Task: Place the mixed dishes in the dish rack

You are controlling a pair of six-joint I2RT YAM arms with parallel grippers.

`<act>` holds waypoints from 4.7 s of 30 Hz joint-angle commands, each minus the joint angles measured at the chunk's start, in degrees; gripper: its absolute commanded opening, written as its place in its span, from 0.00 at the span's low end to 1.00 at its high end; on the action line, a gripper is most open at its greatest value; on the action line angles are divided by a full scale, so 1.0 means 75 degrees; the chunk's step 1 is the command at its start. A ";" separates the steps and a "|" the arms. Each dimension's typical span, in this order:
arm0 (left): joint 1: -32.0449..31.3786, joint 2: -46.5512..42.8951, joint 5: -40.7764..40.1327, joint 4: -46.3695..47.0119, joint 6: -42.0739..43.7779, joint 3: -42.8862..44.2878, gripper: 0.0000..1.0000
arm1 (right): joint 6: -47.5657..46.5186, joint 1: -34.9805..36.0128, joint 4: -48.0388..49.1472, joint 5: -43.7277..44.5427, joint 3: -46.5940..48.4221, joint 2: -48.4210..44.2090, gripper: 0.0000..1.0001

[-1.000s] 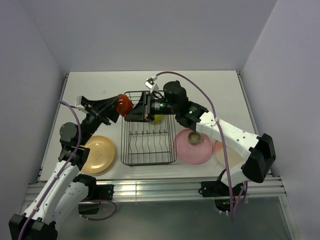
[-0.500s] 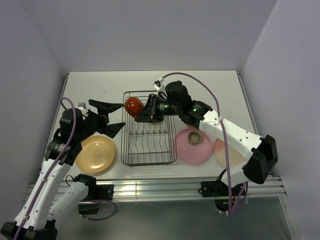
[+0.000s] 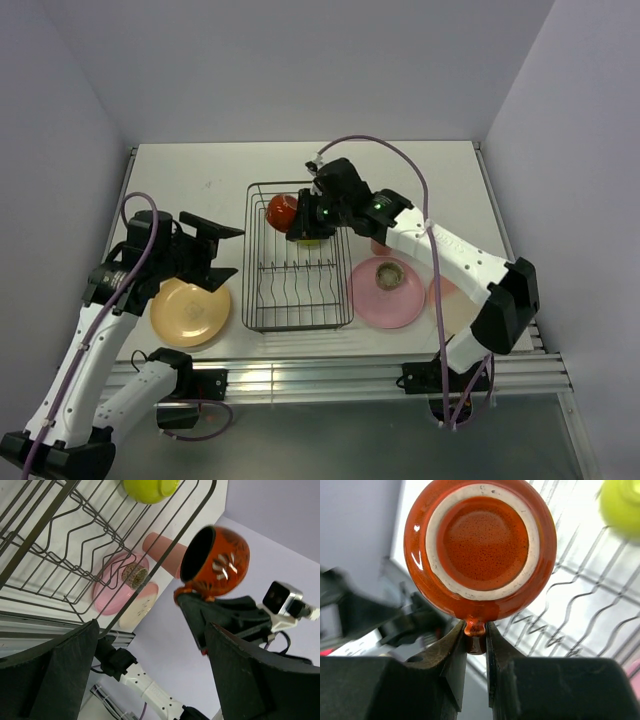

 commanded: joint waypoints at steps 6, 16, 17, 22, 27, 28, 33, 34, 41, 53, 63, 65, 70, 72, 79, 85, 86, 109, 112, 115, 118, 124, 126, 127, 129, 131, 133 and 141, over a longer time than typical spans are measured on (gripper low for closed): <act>-0.0025 0.0031 -0.0459 -0.0888 0.0802 0.0943 0.91 | -0.0853 0.0161 -0.0102 0.1603 0.1718 0.1330 0.00; -0.0025 0.1202 -0.0705 -0.1334 0.2348 0.2689 0.88 | -0.0807 0.0419 -0.0219 0.2294 0.2996 0.3228 0.00; -0.0025 0.1436 -0.0752 -0.1486 0.2489 0.2876 0.88 | -0.0830 0.0443 -0.0370 0.2377 0.3148 0.3392 0.00; -0.0025 0.1882 -0.0753 -0.1522 0.3087 0.3405 0.87 | -0.0901 0.0619 -0.0700 0.2940 0.3828 0.4271 0.00; -0.0025 0.2071 -0.0635 -0.1534 0.3485 0.3593 0.87 | -0.0912 0.0700 -0.0969 0.3607 0.4145 0.4822 0.00; -0.0025 0.2117 -0.0635 -0.1534 0.3533 0.3616 0.87 | -0.0936 0.0712 -0.1004 0.3736 0.4157 0.4870 0.00; -0.0025 0.2282 -0.0471 -0.1511 0.3767 0.3687 0.87 | -0.1100 0.0724 -0.0899 0.3960 0.4063 0.5233 0.00; -0.0025 0.2305 -0.0437 -0.1511 0.3779 0.3675 0.87 | -0.1158 0.0736 -0.0899 0.4018 0.4063 0.5292 0.00; -0.0025 0.2399 -0.0213 -0.1557 0.3861 0.3639 0.87 | -0.1381 0.0736 -0.0828 0.4124 0.4203 0.5655 0.16; -0.0025 0.2247 -0.0318 -0.1616 0.3628 0.3441 0.90 | -0.1510 0.0783 -0.0899 0.4054 0.4040 0.4731 0.86; -0.0644 0.1801 -0.0647 -0.1535 0.3404 0.3113 0.83 | -0.1042 0.0678 -0.1601 0.4533 0.3046 0.2131 0.86; -0.1344 0.2081 -0.0705 -0.1534 0.3346 0.3170 0.84 | -0.0855 0.0490 -0.1918 0.4721 0.2265 0.1220 0.86; -0.3127 0.3101 -0.1631 -0.1464 0.3135 0.3849 0.84 | -0.0515 -0.0211 -0.2269 0.5073 -0.0312 -0.1228 0.85; -0.3329 0.3568 -0.1748 -0.1394 0.3158 0.4072 0.84 | -0.0280 -0.0435 -0.2329 0.5027 -0.0961 -0.1900 0.84; -0.3891 0.5444 -0.1948 -0.1136 0.3649 0.5686 0.84 | 0.0271 -0.1033 -0.2785 0.4816 -0.2848 -0.3858 0.81; -0.4196 0.6921 -0.1971 -0.1065 0.3861 0.7259 0.84 | 0.0389 -0.2485 -0.2482 0.3621 -0.3752 -0.4434 0.78; -0.4231 0.7073 -0.1948 -0.1100 0.3873 0.7423 0.83 | 0.0272 -0.2696 -0.2423 0.3388 -0.3776 -0.4423 0.77; -0.4432 1.0273 -0.2007 -0.1359 0.4823 0.9933 0.70 | 0.0283 -0.4737 -0.2129 0.1780 -0.4503 -0.4808 0.74; -0.4232 1.0473 -0.1655 -0.1078 0.4682 0.9874 0.68 | 0.0155 -0.4749 -0.2363 0.2049 -0.4491 -0.5324 0.74; -0.4115 1.0707 -0.1433 -0.0925 0.4565 0.9956 0.66 | 0.0084 -0.4749 -0.2539 0.2120 -0.4456 -0.5629 0.74; -0.4056 1.0918 -0.1117 -0.0656 0.4424 1.0026 0.65 | -0.0010 -0.4749 -0.2633 0.2120 -0.4363 -0.5700 0.74; -0.4068 1.1328 -0.0694 -0.0316 0.4225 1.0132 0.62 | -0.0244 -0.4749 -0.2844 0.2389 -0.4152 -0.5782 0.74; -0.4091 1.1352 -0.0671 -0.0163 0.4178 1.0062 0.62 | -0.0268 -0.4760 -0.2879 0.2413 -0.4151 -0.5864 0.74; -0.4091 1.1375 -0.0659 -0.0128 0.4166 1.0062 0.63 | -0.0291 -0.4760 -0.2891 0.2448 -0.4163 -0.5876 0.74; -0.4114 1.1469 -0.0694 -0.0139 0.4131 1.0143 0.63 | -0.0291 -0.4760 -0.2915 0.2460 -0.4163 -0.5888 0.74; -0.4126 1.1598 -0.0729 -0.0139 0.4131 1.0202 0.63 | -0.0326 -0.4772 -0.2915 0.2448 -0.4163 -0.5911 0.74; -0.4161 1.1668 -0.0776 -0.0186 0.4131 1.0214 0.63 | -0.0315 -0.4784 -0.2926 0.2448 -0.4140 -0.5923 0.74; -0.4208 1.2067 -0.0823 -0.0128 0.4189 1.0366 0.49 | -0.0315 -0.4807 -0.3067 0.2530 -0.3999 -0.6098 0.74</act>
